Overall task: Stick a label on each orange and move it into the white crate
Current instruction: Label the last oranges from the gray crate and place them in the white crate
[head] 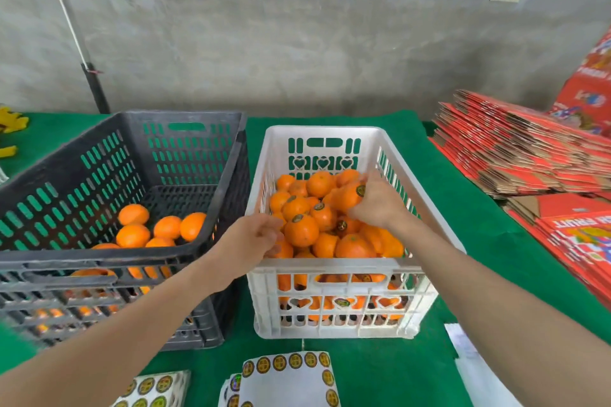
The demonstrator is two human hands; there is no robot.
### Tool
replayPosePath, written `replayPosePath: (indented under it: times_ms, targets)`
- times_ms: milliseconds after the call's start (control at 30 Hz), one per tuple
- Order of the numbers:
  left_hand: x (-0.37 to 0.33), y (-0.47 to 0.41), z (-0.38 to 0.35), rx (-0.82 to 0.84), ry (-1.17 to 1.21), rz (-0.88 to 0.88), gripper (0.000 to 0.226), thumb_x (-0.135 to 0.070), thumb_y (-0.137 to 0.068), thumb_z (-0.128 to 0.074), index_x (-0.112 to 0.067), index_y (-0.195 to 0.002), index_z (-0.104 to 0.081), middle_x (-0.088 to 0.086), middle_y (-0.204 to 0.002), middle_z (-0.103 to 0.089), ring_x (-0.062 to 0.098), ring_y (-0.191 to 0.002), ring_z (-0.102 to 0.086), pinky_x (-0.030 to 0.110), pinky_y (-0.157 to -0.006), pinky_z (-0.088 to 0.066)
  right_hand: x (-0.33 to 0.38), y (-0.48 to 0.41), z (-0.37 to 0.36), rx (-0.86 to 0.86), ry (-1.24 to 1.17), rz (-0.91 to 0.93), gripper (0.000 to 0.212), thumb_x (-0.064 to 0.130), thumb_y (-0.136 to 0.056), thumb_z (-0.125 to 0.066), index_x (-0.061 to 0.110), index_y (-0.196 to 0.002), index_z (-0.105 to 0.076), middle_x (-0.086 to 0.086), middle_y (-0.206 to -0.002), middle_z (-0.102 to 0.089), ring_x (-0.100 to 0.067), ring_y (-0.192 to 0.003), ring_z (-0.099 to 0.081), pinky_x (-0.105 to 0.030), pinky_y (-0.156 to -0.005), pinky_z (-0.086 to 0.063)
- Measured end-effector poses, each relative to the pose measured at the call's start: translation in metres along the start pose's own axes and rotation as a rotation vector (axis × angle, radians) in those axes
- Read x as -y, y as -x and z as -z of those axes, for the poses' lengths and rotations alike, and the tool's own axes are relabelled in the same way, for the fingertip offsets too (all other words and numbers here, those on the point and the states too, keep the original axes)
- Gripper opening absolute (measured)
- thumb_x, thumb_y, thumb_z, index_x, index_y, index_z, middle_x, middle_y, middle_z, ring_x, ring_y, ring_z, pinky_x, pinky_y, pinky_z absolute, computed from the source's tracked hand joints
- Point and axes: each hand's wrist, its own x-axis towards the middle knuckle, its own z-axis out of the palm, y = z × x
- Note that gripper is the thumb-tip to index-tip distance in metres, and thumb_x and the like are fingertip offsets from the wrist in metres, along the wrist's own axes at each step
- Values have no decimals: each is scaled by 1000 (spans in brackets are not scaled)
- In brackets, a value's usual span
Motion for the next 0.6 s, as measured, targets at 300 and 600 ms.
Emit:
replayPosePath:
  times_ms: [300, 600]
  targets:
    - [10, 1, 3, -68, 5, -119, 27, 1, -95, -49, -21, -95, -65, -4, -81, -69, 2, -67, -67, 12, -61, -50, -8, 6, -12, 68, 230, 40, 67, 23, -82, -68, 10, -138, -33, -15, -133, -45, -31, -121, -44, -38, -96, -38]
    - [14, 29, -7, -177, 255, -270, 20, 5, -92, -53, -10, -97, -65, 5, -83, -67, 10, -68, -62, 19, -66, -52, 13, 154, -109, 650, 44, 519, 36, 28, -93, -49, 10, -125, -54, -7, -124, -57, -18, -113, -51, -29, -95, -40]
